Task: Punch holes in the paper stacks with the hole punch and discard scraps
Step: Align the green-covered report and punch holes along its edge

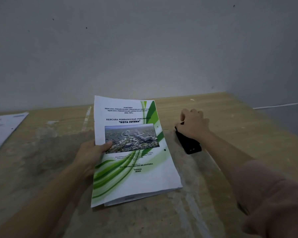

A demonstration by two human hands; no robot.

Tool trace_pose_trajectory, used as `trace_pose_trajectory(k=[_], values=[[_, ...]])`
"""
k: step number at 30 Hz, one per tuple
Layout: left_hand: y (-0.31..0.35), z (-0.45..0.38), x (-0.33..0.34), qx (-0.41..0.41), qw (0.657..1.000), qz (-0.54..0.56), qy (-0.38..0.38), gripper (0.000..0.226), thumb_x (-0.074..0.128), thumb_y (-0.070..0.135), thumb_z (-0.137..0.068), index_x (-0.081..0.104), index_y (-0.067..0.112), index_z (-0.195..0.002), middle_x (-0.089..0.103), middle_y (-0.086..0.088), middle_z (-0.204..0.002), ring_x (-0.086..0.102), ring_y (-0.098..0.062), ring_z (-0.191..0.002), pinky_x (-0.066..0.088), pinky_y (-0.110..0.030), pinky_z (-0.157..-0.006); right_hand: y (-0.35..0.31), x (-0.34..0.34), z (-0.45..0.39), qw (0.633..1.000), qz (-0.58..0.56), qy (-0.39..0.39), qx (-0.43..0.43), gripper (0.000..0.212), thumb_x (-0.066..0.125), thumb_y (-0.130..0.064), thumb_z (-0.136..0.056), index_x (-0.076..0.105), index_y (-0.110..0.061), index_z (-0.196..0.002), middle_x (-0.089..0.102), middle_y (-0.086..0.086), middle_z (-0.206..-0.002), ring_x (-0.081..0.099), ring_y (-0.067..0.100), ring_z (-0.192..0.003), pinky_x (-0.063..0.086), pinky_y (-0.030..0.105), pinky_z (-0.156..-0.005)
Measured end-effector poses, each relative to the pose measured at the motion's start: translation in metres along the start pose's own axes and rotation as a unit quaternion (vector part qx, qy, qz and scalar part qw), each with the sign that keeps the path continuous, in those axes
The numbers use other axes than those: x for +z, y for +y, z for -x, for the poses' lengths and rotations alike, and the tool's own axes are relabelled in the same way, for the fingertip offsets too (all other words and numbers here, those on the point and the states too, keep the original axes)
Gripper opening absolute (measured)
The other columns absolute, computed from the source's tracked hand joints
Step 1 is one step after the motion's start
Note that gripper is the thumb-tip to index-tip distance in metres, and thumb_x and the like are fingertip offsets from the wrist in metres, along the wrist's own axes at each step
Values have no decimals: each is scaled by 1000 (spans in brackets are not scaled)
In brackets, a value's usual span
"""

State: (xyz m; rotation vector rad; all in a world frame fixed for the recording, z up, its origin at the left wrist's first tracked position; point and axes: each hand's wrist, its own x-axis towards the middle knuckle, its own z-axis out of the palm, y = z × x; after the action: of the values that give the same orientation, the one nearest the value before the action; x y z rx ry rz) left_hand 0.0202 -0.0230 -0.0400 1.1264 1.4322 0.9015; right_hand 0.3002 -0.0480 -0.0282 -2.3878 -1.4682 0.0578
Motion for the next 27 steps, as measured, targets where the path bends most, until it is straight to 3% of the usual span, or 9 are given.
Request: trace_pose_trajectory(k=[4,7,8,10,12,14,17,22,27], values=[[7,2,-15,10,1000,22,-1,30,65,13,-84,59,-2,-109,63,-16,-87,59,-28,-74,50,-35,-71,-10,0,2,937,283,125,-161,36,65,-39,-75,63,-12,-99,60,13,-110,49,32,-112,26,48,-94],[15,5,-24,29,999,43,-7,26,63,12,-84,60,0,-107,62,-18,-94,59,-29,-78,50,-33,-68,-33,-4,9,954,29,207,-216,20,63,-25,-77,66,-6,-85,66,12,-89,59,31,-90,36,43,-83],[18,6,-27,38,998,50,-10,22,63,11,-84,60,0,-103,62,-19,-94,59,-29,-76,51,-31,-63,-46,-10,15,964,-163,134,-159,18,55,-20,-84,63,-6,-92,64,9,-93,58,29,-89,41,37,-79],[23,4,-32,50,997,58,-9,16,63,12,-84,61,1,-96,63,-17,-88,58,-27,-69,54,-27,-53,-67,-18,28,888,-449,-95,-8,16,46,-14,-90,56,-7,-100,60,7,-93,57,24,-80,44,28,-65],[26,2,-37,52,997,64,-3,21,66,14,-82,62,0,-97,63,-19,-91,59,-28,-71,54,-32,-60,-74,-16,34,805,-546,-223,60,24,46,-9,-88,53,-2,-110,59,9,-89,58,22,-68,48,28,-56],[28,-1,-42,53,997,60,3,13,68,14,-80,62,3,-85,63,-20,-90,57,-27,-69,52,-31,-62,-74,-13,38,773,-568,-276,61,33,47,-1,-88,50,1,-121,61,13,-94,60,25,-73,52,34,-62],[32,-3,-50,41,996,73,-29,13,68,11,-79,62,3,-86,63,-20,-94,58,-27,-70,53,-32,-63,-76,-14,42,778,-564,-275,20,24,45,6,-91,63,-6,-101,65,8,-88,63,20,-73,56,29,-63],[49,5,-52,81,994,69,10,21,72,17,-76,66,6,-92,67,-19,-103,64,-35,-95,49,-51,-93,-93,-25,44,817,-549,-178,-9,25,48,9,-89,66,-9,-93,68,10,-95,65,24,-82,57,37,-75],[86,17,-42,192,975,94,61,35,66,16,-83,62,0,-114,64,-9,-100,62,-27,-93,50,-40,-92,-120,-45,47,826,-559,-26,-64,27,47,8,-90,66,-12,-87,70,19,-98,64,22,-80,57,42,-78]])
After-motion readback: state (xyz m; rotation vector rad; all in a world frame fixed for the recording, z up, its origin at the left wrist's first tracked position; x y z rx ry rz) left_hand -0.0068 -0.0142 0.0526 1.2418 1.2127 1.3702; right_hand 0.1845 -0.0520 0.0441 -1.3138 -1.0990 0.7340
